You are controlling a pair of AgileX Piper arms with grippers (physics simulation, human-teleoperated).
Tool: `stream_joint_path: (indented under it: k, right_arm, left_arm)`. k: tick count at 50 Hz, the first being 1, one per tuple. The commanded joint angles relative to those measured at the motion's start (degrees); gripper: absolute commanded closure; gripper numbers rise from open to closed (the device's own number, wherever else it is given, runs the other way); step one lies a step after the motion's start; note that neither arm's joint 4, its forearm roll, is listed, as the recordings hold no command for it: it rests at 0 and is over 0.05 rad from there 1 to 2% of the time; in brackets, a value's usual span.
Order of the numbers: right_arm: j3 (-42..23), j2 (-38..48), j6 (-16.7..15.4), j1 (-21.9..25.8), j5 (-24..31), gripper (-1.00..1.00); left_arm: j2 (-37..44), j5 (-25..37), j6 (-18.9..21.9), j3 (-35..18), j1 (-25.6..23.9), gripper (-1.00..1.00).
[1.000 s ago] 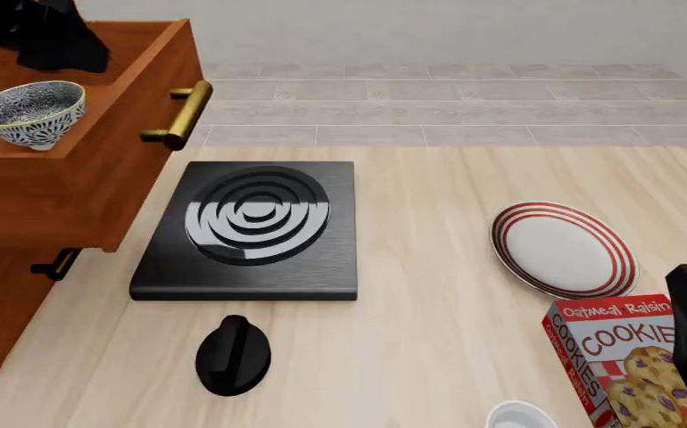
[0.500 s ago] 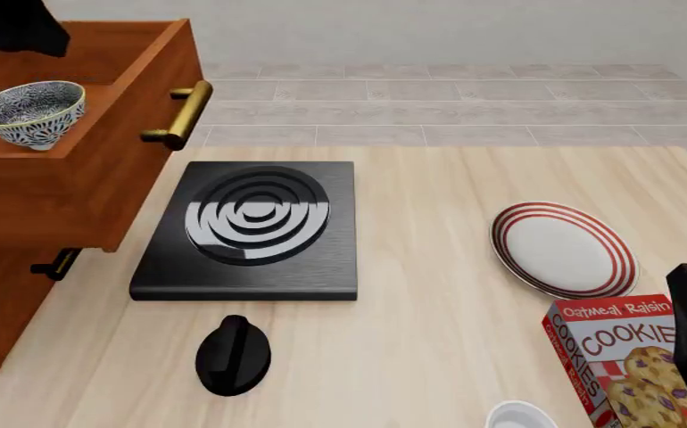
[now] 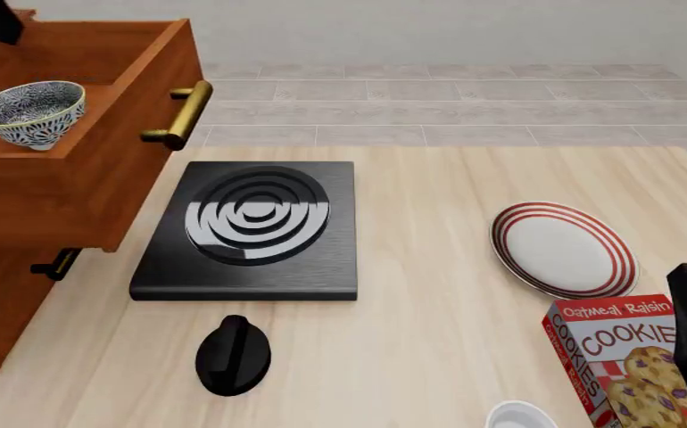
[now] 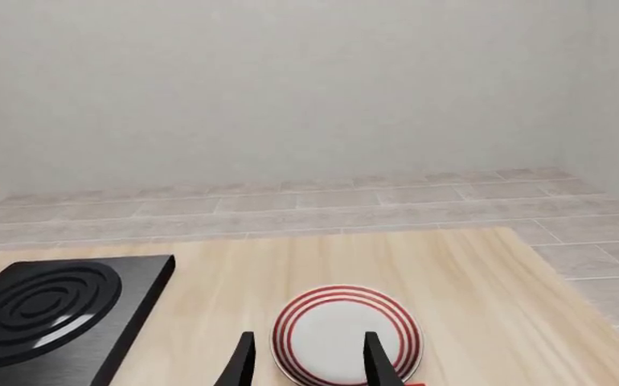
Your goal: Pick the akita bowl in the top layer of the wooden cabinet and place it on the plate.
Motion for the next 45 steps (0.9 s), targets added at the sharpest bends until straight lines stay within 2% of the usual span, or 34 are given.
stream_joint_path:
  k: [1, 3, 12, 16, 38, 45]
  right_arm:
    - [0.0, 0.0, 0.11, -0.01, -0.05, -1.0]
    - [-0.02, 0.0, 0.12, 0.0, -0.04, -1.0]
    - [-0.08, -0.01, 0.1, -0.03, 0.02, -1.0]
    - [-0.09, -0.02, 0.1, -0.08, 0.04, -1.0]
    - [-0.1, -0.02, 0.25, -0.18, 0.01, -1.0]
    - [-0.05, -0.02, 0.22, -0.11, 0.06, -1.0]
  left_arm:
    - [2.24, 1.46, 2.38, -2.3, 2.3, -1.0]
    - [2.58, 1.53, 1.18, -1.12, 1.06, -1.0]
    - [3.94, 1.53, 2.44, -1.21, 1.81, -1.0]
    - [3.93, 1.48, 3.17, 0.44, 1.29, -1.0]
    - [5.07, 1.48, 2.54, 2.79, 0.54, -1.0]
    - [5.18, -0.33, 2.48, 5.97, -0.05, -1.0]
